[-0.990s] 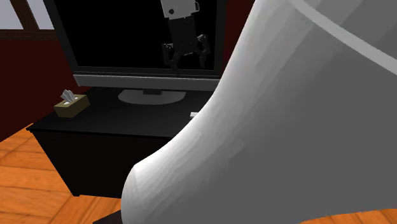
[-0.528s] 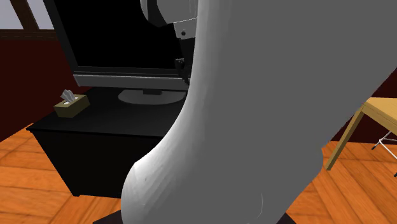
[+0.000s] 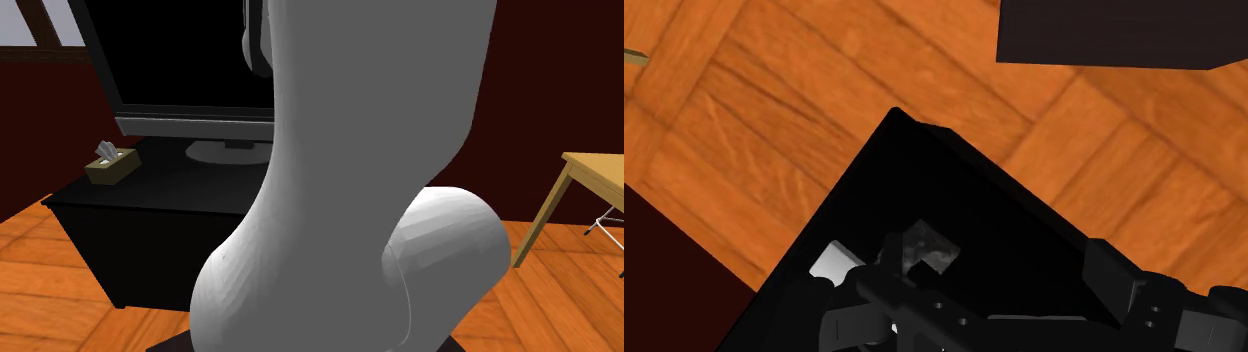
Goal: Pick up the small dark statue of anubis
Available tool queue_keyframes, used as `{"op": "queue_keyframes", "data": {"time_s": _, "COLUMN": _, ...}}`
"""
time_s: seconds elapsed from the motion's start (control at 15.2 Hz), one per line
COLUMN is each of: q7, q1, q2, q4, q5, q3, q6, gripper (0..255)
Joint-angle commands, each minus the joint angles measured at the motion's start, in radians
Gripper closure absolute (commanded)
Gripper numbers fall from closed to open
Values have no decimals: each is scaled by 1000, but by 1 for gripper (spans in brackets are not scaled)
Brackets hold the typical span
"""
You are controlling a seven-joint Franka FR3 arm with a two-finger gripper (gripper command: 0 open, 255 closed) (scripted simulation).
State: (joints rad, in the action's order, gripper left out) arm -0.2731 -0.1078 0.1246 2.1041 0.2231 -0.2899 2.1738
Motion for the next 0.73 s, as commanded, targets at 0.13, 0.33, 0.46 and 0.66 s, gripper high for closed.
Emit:
{"op": "queue_keyframes", "data": {"time_s": 0.13, "q7": -59, "q1": -29, "q2": 159, "q4": -117, "q5": -30, "q3": -5, "q6": 33, "gripper": 0}}
{"op": "queue_keyframes", "data": {"time_s": 0.33, "q7": -98, "q1": -56, "q2": 280, "q4": -216, "q5": -52, "q3": -1, "q6": 47, "gripper": 0}}
{"op": "queue_keyframes", "data": {"time_s": 0.46, "q7": -121, "q1": -76, "q2": 361, "q4": -291, "q5": -64, "q3": 4, "q6": 50, "gripper": 0}}
{"op": "queue_keyframes", "data": {"time_s": 0.66, "q7": -146, "q1": -100, "q2": 456, "q4": -385, "q5": -77, "q3": 11, "q6": 46, "gripper": 0}}
